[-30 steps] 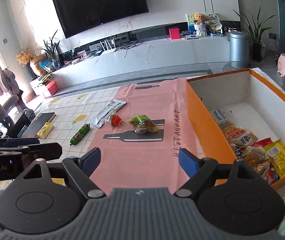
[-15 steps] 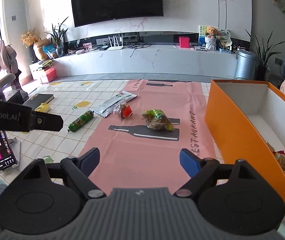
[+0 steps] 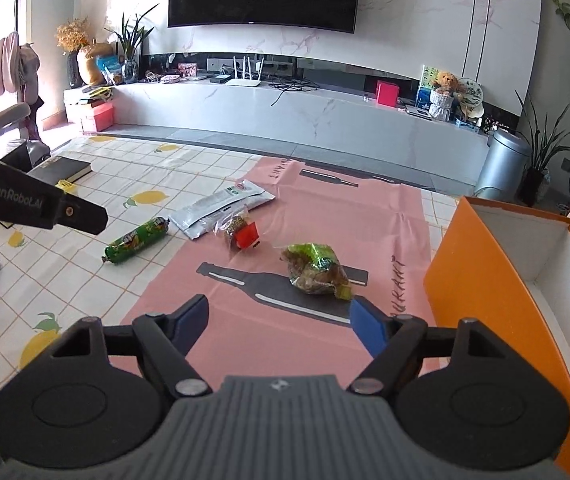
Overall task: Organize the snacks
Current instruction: 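Move the left tool to the brown round-candy bag while the right tool approaches the green-labeled bag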
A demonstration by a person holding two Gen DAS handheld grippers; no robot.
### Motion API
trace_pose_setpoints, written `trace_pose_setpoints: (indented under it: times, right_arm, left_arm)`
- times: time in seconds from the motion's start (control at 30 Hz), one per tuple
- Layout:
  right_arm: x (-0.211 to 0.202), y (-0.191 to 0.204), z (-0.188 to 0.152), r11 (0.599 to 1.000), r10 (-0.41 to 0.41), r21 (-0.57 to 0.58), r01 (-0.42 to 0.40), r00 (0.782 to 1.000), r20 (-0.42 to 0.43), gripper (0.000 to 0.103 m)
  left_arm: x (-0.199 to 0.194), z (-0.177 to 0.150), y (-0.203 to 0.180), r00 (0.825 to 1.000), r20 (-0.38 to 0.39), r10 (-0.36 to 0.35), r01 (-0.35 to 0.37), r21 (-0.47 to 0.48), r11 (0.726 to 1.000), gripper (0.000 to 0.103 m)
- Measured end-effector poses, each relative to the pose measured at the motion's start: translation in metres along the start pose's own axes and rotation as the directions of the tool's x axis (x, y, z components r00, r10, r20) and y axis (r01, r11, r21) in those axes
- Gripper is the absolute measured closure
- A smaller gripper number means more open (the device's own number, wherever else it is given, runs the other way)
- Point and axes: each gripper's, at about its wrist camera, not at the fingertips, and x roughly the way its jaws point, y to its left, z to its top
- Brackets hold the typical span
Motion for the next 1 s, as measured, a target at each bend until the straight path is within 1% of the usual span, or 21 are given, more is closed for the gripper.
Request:
trace_pose_setpoints:
  times: [0.2,0.27,0.37,0.43,0.47,0.5,0.53,0.57,0.6,0.63,0.7,0.8,0.9,1.0]
  right_arm:
    - [0.035,-0.012,0.008,0.998,-0.036,-0.045,0.036,0.999,-0.010,0.028]
    - [0.047,-0.017,0.011,0.998,-0.047,-0.050,0.046,0.999,-0.016,0.028]
    - [0.062,-0.025,0.016,0.997,-0.053,-0.053,0.053,0.999,-0.012,0.027]
    - [0.071,-0.030,0.019,0.997,-0.061,-0.057,0.061,0.998,-0.004,0.027]
    - [0.075,-0.032,0.020,0.997,-0.061,-0.057,0.061,0.998,-0.003,0.025]
    - [0.079,-0.034,0.021,0.997,-0.059,-0.053,0.059,0.998,-0.002,0.022]
    - [0.083,-0.036,0.023,0.997,-0.054,-0.048,0.054,0.999,0.000,0.021]
    - [0.087,-0.038,0.024,0.998,-0.047,-0.042,0.047,0.999,0.002,0.021]
    - [0.091,-0.039,0.026,0.998,-0.043,-0.038,0.043,0.999,0.001,0.021]
    - [0.095,-0.040,0.026,0.999,-0.042,-0.036,0.042,0.999,0.001,0.020]
    - [0.102,-0.041,0.027,0.999,-0.039,-0.031,0.039,0.999,0.005,0.017]
    - [0.109,-0.043,0.028,0.999,-0.023,-0.028,0.024,1.000,0.009,0.016]
    - [0.114,-0.045,0.027,1.000,-0.007,-0.027,0.008,1.000,0.014,0.016]
    - [0.117,-0.048,0.025,1.000,0.009,-0.016,-0.009,1.000,0.010,0.016]
  left_arm:
    - [0.031,0.009,0.006,0.999,-0.030,0.016,-0.016,0.004,1.000,0.103]
    - [0.043,0.012,0.008,0.999,-0.051,0.015,-0.015,0.011,1.000,0.100]
    - [0.055,0.012,0.012,0.998,-0.054,0.022,-0.021,0.013,1.000,0.088]
    - [0.062,0.013,0.015,0.998,-0.048,0.032,-0.032,0.010,0.999,0.073]
    - [0.065,0.013,0.016,0.998,-0.047,0.037,-0.037,0.008,0.999,0.070]
    - [0.068,0.013,0.018,0.998,-0.043,0.040,-0.040,0.006,0.999,0.065]
    - [0.071,0.013,0.019,0.998,-0.041,0.041,-0.041,0.005,0.999,0.059]
    - [0.073,0.013,0.020,0.998,-0.039,0.043,-0.043,0.004,0.999,0.056]
    - [0.075,0.013,0.022,0.998,-0.036,0.046,-0.046,0.003,0.999,0.051]
    - [0.078,0.013,0.023,0.998,-0.033,0.050,-0.050,0.003,0.999,0.049]
    - [0.082,0.012,0.024,0.998,-0.026,0.053,-0.053,0.008,0.999,0.048]
    - [0.087,0.011,0.023,0.998,-0.014,0.058,-0.057,0.027,0.998,0.046]
    - [0.094,0.010,0.022,0.998,-0.015,0.054,-0.054,0.050,0.997,0.045]
    - [0.100,0.012,0.019,0.998,-0.003,0.066,-0.066,0.078,0.995,0.045]
